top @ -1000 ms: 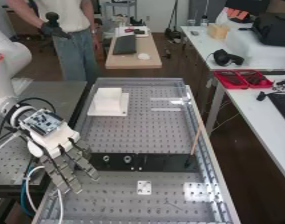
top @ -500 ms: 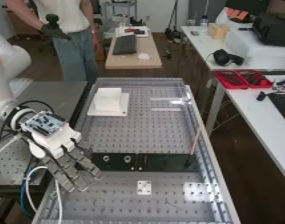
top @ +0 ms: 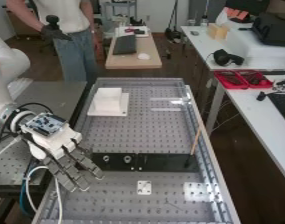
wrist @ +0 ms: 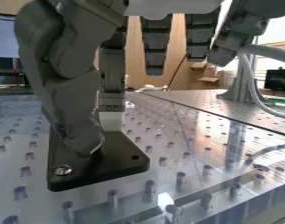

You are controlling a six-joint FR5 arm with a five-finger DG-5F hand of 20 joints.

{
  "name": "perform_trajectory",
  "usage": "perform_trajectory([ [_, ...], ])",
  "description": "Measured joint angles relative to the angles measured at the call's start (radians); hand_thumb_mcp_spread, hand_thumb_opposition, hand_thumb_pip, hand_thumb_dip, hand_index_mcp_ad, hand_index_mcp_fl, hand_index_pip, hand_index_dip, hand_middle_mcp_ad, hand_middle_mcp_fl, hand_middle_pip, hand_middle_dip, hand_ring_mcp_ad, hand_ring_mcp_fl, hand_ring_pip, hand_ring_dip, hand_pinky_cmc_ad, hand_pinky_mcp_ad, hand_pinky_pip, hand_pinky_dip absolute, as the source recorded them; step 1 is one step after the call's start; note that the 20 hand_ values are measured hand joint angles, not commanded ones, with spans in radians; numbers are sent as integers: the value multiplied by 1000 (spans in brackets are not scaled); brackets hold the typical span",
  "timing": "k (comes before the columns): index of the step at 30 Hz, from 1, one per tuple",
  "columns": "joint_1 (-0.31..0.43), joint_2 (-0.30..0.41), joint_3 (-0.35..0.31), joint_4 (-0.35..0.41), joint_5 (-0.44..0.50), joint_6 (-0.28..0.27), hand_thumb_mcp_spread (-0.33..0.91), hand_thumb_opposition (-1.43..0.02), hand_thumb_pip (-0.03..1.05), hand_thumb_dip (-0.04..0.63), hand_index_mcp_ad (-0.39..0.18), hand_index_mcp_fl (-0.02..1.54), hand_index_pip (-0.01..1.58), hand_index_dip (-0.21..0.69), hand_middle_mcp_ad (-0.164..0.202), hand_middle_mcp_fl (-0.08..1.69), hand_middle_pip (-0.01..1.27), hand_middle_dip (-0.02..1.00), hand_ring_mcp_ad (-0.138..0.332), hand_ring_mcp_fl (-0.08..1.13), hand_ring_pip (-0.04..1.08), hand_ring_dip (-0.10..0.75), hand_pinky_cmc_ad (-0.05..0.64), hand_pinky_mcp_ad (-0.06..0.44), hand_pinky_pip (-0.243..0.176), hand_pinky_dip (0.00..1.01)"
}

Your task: Grab the smaller nut and place it in the white container

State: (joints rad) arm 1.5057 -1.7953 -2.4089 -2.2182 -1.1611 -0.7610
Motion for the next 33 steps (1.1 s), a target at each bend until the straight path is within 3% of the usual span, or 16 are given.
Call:
perform_trajectory([
  [15,-17,-19,-4,40,-35,-31,476,-862,559,206,-206,340,1475,124,77,113,143,175,236,30,91,-44,304,195,-105,178],
  [33,-25,-26,-10,53,-47,-35,456,-871,567,213,-204,304,1443,106,73,112,143,175,232,30,84,-37,307,195,-105,178],
])
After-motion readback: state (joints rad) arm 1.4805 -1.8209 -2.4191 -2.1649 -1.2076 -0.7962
